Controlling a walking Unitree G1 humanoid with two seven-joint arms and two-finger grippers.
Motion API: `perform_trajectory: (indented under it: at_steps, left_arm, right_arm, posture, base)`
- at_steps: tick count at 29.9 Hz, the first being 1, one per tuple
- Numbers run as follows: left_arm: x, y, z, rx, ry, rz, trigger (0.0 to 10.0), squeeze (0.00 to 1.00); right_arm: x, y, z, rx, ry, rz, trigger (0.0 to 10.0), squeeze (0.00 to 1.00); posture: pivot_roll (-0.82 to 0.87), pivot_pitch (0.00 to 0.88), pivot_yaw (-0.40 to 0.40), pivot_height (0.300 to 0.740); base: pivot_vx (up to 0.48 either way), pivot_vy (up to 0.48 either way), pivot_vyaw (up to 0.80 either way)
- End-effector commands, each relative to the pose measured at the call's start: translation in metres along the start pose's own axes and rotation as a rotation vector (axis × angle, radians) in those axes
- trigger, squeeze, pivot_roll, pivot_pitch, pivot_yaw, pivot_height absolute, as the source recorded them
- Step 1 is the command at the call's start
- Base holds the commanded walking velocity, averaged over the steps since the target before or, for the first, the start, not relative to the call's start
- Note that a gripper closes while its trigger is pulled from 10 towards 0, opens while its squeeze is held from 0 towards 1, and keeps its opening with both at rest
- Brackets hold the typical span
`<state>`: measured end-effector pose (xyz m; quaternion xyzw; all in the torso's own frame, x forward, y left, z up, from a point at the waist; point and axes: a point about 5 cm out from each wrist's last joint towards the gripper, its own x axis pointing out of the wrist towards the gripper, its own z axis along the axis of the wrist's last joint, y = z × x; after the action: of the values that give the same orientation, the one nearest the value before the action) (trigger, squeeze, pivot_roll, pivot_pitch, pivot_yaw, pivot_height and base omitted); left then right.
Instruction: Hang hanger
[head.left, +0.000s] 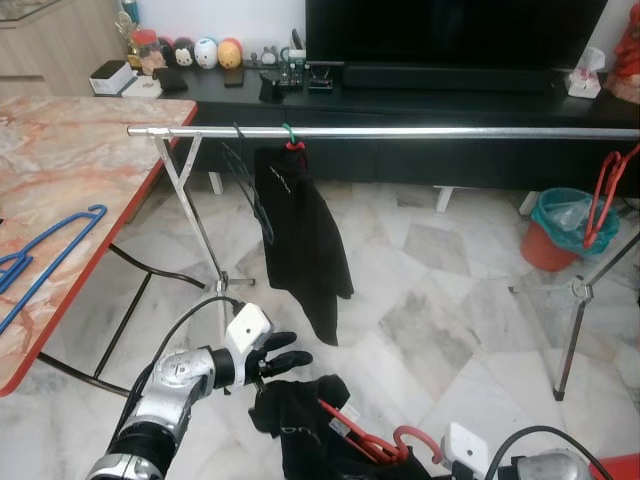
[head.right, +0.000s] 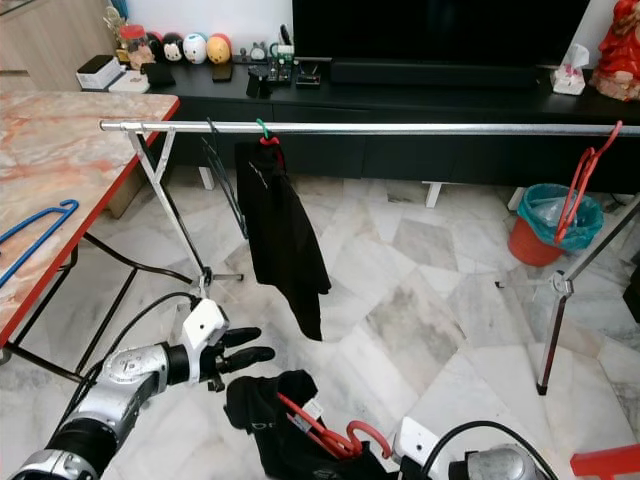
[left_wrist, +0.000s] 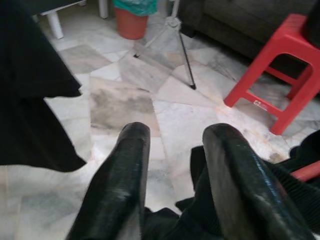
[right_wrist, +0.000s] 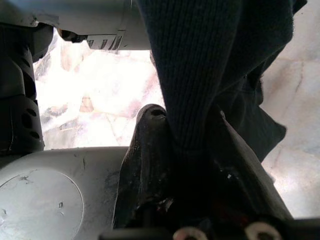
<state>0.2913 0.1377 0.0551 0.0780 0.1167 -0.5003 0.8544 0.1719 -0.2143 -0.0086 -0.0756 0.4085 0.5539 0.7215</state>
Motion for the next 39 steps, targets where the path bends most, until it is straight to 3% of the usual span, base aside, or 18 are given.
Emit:
perform_trajectory:
  at_steps: [1, 8, 9, 10, 12, 15, 16, 17, 24, 34, 39]
  left_arm:
    - [0.000, -0.005, -0.001, -0.010, 0.003, -0.043, 10.0, 1.00]
    - [-0.005, -0.005, 0.003, -0.051, -0.026, -0.063, 10.0, 1.00]
    - [-0.006, -0.003, 0.007, -0.111, -0.071, -0.062, 10.0, 1.00]
    - [-0.006, -0.003, 0.007, -0.111, -0.071, -0.062, 10.0, 1.00]
    - [-0.009, -0.001, 0.013, -0.190, -0.127, -0.082, 10.0, 1.00]
    - [-0.014, -0.005, 0.010, -0.202, -0.095, -0.141, 10.0, 1.00]
    - [-0.015, -0.007, 0.007, -0.195, -0.078, -0.159, 10.0, 0.86]
    - [-0.016, -0.009, 0.004, -0.191, -0.056, -0.180, 10.0, 0.00]
    - [-0.025, -0.024, -0.008, -0.230, 0.036, -0.304, 10.0, 0.00]
    - [-0.017, -0.023, -0.005, -0.231, 0.014, -0.265, 10.0, 0.00]
    - [-0.011, -0.020, -0.004, -0.183, 0.020, -0.214, 10.0, 0.00]
  right_arm:
    - [-0.004, -0.001, 0.005, -0.031, -0.010, 0.002, 10.0, 0.00]
    - [-0.005, -0.002, 0.006, -0.047, -0.001, 0.001, 10.0, 0.00]
    - [-0.005, -0.003, 0.006, -0.049, 0.006, -0.004, 10.0, 0.00]
    - [-0.005, -0.003, 0.006, -0.049, 0.006, -0.004, 10.0, 0.00]
    - [-0.004, -0.003, 0.006, -0.049, 0.006, -0.005, 10.0, 0.00]
    - [-0.004, -0.002, 0.006, -0.051, 0.002, -0.004, 10.0, 0.00]
    - [-0.004, -0.002, 0.006, -0.051, 0.002, -0.003, 10.0, 0.00]
    - [-0.004, -0.002, 0.006, -0.053, 0.003, -0.003, 10.0, 0.00]
    - [-0.005, -0.003, 0.009, -0.071, 0.002, -0.002, 10.0, 0.00]
    - [-0.005, -0.001, 0.013, -0.091, 0.002, 0.020, 10.0, 0.00]
    - [-0.005, 0.000, 0.015, -0.103, -0.002, 0.026, 10.0, 0.00]
  posture:
    - [-0.03, 0.041, 0.012, 0.740]
    - [-0.02, 0.047, 0.012, 0.740]
    - [-0.02, 0.048, 0.013, 0.740]
    - [-0.02, 0.048, 0.013, 0.740]
    - [-0.02, 0.050, 0.015, 0.740]
    - [-0.03, 0.051, 0.016, 0.740]
    - [-0.03, 0.051, 0.016, 0.740]
    - [-0.03, 0.051, 0.016, 0.740]
    - [-0.03, 0.048, 0.016, 0.740]
    - [-0.03, 0.047, 0.013, 0.740]
    - [-0.03, 0.044, 0.014, 0.740]
  base:
    - [0.000, 0.000, 0.00]
    - [0.000, 0.000, 0.00]
    - [0.000, 0.000, 0.00]
    - [0.000, 0.000, 0.00]
    - [0.000, 0.000, 0.00]
    - [0.000, 0.000, 0.00]
    - [0.000, 0.000, 0.00]
    - [0.000, 0.000, 0.00]
    - [0.000, 0.000, 0.00]
    - [0.000, 0.000, 0.00]
    - [0.000, 0.000, 0.00]
